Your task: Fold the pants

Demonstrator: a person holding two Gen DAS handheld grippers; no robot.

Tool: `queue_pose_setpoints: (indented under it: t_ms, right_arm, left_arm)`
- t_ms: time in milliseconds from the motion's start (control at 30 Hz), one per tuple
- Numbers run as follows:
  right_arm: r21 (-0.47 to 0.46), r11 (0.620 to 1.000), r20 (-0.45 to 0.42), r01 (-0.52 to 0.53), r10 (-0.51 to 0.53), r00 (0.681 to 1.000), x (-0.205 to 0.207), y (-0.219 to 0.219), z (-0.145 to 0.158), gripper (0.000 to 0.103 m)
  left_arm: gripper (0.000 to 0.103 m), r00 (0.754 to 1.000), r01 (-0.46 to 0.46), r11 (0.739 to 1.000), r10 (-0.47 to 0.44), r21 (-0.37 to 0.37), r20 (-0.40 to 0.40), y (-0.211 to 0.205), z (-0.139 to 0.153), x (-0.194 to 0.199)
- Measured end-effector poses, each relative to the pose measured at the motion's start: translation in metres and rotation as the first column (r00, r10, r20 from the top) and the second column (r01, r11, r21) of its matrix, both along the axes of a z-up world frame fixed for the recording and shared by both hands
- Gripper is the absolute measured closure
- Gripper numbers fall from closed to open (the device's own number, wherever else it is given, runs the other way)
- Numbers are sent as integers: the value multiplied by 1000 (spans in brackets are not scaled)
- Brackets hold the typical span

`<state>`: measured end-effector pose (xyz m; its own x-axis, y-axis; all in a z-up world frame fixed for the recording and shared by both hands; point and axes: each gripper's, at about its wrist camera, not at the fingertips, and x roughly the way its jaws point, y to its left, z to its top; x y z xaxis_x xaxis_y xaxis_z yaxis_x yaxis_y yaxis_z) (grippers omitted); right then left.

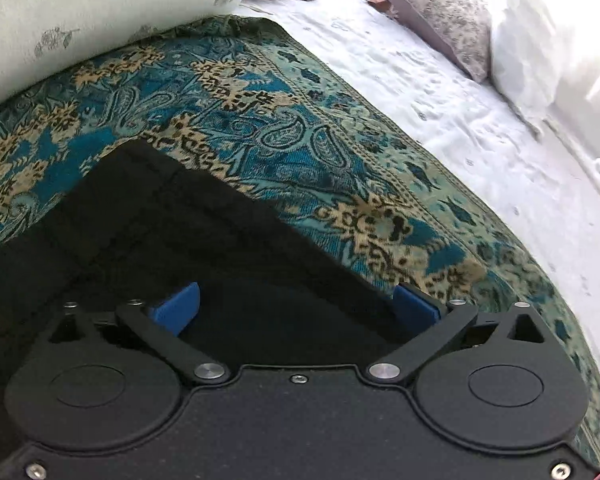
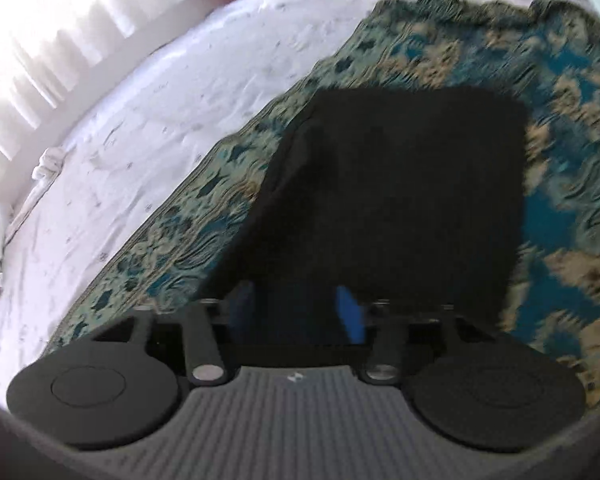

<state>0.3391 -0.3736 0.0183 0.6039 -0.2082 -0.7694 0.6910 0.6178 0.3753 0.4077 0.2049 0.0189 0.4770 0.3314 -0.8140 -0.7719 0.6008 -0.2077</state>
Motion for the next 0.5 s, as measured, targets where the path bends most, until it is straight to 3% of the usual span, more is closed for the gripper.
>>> queue_pose_setpoints:
  t_ms: [67,167,300,400,433,467,500]
  right_arm:
    - [-7,1000,-4,-3,3,1000,11,7,-2,18]
    - [-49,999,-34,-17,15,999,30,19,-4,6]
    - [-125,992,-97,-20,8,995,52,34,-13,0]
    - [-211,974,-194,-79,38,980,70,47,-21,0]
    - [-231,965,-242,-123,66,968,77,52,-24,0]
    - [-261,952,-280,-159,83,956,82,57,-26,2]
    - [-279,946,-283,-166,84,955,82,59,-25,7]
  left_arm:
    - [0,998,-33,999,35,43,-49,-4,-5,13]
    - [0,987,-48,989,69,142,-144,-13,-13,35]
    - [0,980,-96,973,129,210,-151,-21,-18,47]
    - [3,983,-69,965,109,253,-148,-25,-20,49]
    - [22,989,-35,962,72,270,-128,-28,-19,48]
    - [50,996,18,958,8,288,-88,-33,-17,44]
    - [66,997,47,947,-24,319,-76,-38,-14,42]
